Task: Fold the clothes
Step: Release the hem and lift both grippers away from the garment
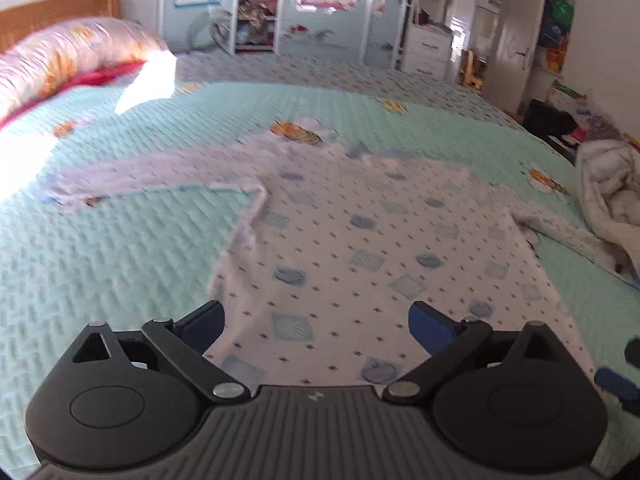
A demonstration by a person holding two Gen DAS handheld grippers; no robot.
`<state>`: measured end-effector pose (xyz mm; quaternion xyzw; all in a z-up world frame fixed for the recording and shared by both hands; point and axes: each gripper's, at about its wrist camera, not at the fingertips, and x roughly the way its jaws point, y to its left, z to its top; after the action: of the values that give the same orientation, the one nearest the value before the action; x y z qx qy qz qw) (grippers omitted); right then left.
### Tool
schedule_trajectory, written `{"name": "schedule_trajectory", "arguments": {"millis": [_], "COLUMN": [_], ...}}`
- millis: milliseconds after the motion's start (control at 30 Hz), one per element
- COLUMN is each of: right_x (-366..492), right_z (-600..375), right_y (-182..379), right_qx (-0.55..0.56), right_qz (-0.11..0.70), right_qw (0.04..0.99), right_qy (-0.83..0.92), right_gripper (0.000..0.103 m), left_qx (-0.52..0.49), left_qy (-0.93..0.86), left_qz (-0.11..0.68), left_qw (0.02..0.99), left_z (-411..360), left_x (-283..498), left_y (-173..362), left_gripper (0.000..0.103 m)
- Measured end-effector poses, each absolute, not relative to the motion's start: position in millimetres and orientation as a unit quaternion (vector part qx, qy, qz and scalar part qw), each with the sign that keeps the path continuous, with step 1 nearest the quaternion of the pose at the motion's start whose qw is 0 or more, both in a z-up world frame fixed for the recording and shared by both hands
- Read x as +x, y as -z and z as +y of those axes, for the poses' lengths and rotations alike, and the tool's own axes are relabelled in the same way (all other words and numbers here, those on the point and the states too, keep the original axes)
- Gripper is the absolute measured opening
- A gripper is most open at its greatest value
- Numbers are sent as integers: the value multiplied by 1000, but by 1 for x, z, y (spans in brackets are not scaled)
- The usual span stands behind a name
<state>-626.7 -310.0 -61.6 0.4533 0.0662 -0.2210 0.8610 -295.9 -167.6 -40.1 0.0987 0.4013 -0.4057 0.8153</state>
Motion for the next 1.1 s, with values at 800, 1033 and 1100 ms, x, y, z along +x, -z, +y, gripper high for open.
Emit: {"name": "schedule_trajectory", "arguments": {"millis": [800, 1033, 1100], "right_x": [-513, -541, -534], "right_z": [-464, -550, -575], "right_y": [25, 24, 28], "right_qx": [224, 214, 203], "right_qz": [161, 164, 181], "right_qw": [919, 878, 872], "right_qy": [281, 394, 406], "right_gripper": [38, 33, 33], "left_qx": [2, 8, 13], "left_qy": [458, 479, 480], "left_qz": [377, 341, 338], "left_qw": [805, 809, 809], "left_z": [-209, -212, -214], "left_x": [-226, -236, -237], "left_y": [78, 86, 87], "left_gripper": [87, 102, 103]}}
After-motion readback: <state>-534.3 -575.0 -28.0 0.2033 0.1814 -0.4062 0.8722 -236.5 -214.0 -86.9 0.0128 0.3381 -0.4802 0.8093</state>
